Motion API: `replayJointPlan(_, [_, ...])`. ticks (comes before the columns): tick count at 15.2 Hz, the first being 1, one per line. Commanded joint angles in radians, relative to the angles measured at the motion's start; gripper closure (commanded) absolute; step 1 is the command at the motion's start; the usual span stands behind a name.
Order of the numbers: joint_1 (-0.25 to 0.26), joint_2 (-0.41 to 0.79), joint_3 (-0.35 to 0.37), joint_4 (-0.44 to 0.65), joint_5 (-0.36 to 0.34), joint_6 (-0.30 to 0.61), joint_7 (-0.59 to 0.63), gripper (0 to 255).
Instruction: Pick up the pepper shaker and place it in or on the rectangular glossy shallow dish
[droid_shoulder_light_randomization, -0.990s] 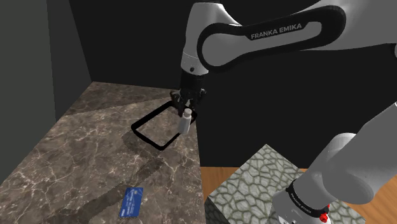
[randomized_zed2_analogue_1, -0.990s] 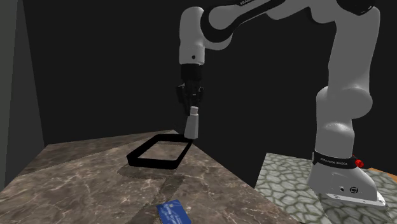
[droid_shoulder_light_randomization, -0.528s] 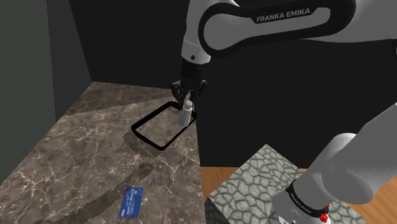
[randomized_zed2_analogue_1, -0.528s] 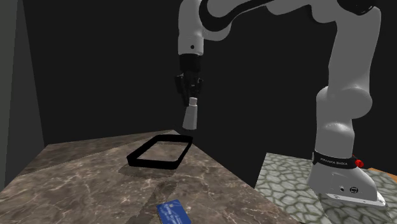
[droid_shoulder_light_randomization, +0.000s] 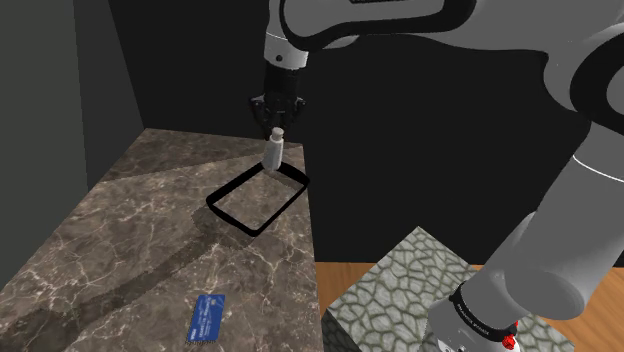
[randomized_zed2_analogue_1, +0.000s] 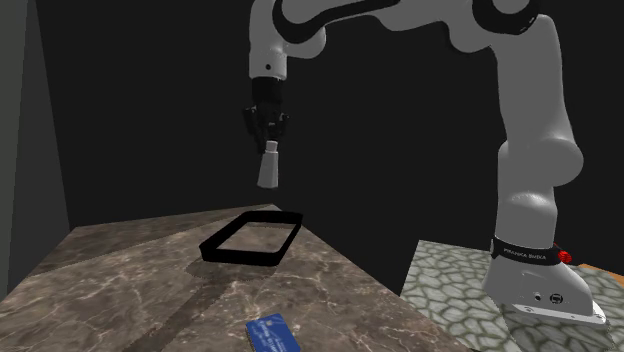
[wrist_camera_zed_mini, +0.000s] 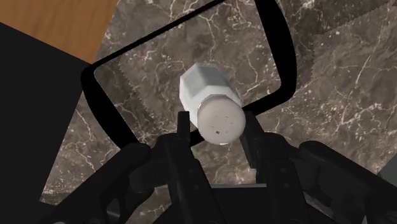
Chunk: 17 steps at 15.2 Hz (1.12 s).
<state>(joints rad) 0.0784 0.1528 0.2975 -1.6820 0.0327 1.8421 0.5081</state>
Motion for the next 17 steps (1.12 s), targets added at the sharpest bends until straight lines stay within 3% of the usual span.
replayJointPlan(1, [0.000,0.081,-0.006,0.126,-0.023,-0.048,-0.004,255])
replayJointPlan(3, [0.004,0.164,-0.013,0.257,-0.045,-0.099,-0.009,255])
replayJointPlan(17, [0.000,0.175,-0.018,0.084,-0.047,0.084,-0.016,255])
